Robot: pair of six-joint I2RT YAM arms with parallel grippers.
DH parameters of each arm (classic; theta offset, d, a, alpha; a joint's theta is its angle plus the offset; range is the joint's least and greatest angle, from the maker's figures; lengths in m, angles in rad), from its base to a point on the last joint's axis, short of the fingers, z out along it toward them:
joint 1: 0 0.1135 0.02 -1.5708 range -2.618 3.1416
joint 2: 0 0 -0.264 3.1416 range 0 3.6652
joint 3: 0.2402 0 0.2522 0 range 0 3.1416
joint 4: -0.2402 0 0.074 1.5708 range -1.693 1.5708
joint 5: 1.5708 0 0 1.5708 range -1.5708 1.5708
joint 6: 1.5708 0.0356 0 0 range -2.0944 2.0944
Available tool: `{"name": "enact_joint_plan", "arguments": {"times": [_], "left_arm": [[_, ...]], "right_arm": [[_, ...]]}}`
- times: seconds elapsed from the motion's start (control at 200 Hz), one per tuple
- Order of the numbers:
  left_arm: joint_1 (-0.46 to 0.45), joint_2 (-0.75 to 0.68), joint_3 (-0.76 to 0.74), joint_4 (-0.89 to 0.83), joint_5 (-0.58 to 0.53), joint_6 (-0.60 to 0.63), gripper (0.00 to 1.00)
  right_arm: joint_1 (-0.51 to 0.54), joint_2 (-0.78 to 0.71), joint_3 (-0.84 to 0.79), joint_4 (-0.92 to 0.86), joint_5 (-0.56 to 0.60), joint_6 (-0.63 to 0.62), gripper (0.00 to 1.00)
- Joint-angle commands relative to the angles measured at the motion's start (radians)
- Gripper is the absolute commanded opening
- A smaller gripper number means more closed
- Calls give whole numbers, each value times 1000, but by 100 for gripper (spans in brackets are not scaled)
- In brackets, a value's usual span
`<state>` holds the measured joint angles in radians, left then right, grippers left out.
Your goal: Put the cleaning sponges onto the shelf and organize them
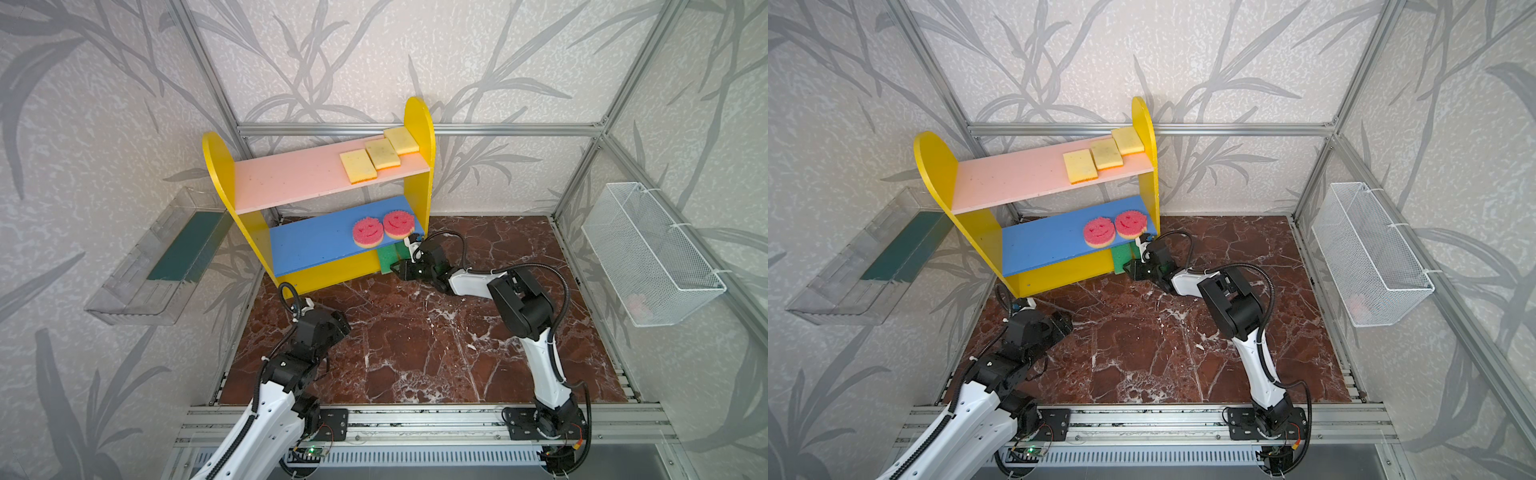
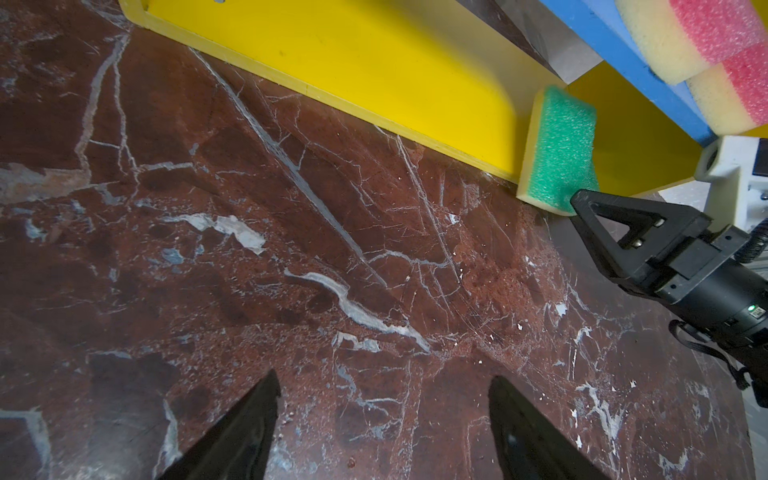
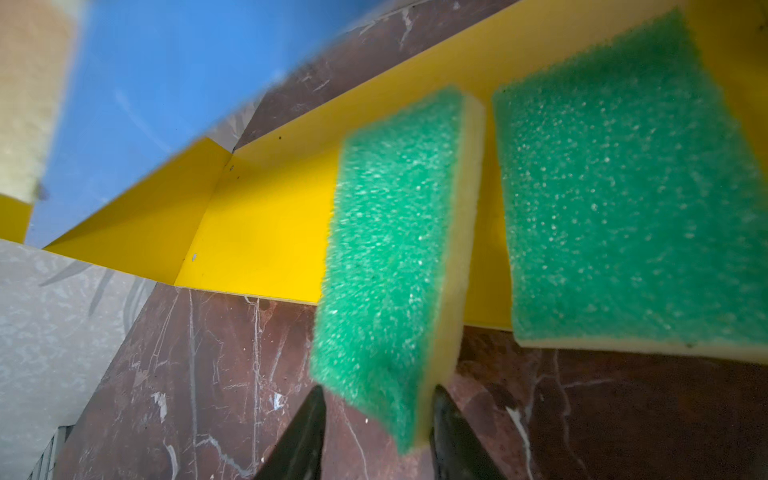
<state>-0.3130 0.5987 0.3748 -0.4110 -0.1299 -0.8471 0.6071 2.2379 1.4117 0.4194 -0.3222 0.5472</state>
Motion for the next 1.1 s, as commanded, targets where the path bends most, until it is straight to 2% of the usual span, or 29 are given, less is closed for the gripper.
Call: {"name": "enact_joint_plan", "arguments": {"times": [0.0,0.495,0.94,1.094], "left_arm": [[5,-10,-2,-16,-24,11,81],[3,-54,12,-76,1,-27,81],[3,-54,15,-88,-3,-34,80],[3,-52,20,-89,-8,-32,80]], "right_arm": [[-15,-1,9,74,12,0,51],[-3,-60,-100,123,-11,-37,79],[37,-66,-152,22,82,-118,84],[47,-93,-157,-64,118,-181,84]]}}
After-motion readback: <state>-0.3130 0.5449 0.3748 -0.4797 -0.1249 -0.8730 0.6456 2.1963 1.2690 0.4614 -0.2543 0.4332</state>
